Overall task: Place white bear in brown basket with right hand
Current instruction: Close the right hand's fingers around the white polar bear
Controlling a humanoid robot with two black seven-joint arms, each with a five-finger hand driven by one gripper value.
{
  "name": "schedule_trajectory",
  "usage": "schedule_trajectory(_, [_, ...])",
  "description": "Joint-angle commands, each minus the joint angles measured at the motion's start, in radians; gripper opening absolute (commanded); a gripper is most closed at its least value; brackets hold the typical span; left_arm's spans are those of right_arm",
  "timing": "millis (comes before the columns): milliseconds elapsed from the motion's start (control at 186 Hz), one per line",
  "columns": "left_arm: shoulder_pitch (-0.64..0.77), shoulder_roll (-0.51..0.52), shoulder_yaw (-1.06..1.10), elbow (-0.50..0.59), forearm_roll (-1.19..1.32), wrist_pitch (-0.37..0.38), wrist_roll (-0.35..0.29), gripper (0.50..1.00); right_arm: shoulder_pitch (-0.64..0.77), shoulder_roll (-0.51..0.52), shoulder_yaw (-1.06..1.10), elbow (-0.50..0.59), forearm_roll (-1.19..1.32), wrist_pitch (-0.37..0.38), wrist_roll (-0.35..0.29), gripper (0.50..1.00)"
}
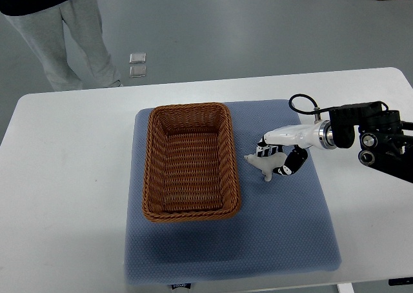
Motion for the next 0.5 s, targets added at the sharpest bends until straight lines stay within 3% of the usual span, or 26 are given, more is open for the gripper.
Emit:
schedule_trajectory(0, [0.000, 0.000, 0.000, 0.000, 0.000, 0.000, 0.000, 1.000, 0.003, -0.003, 0.000, 0.000, 0.001, 0.001, 0.000, 0.511])
schedule_trajectory(496, [0.000, 0.000, 0.000, 0.000, 0.000, 0.000, 0.000, 1.000, 0.018, -0.018, 0.017, -0.011, 0.001, -0.010, 0.000, 0.509])
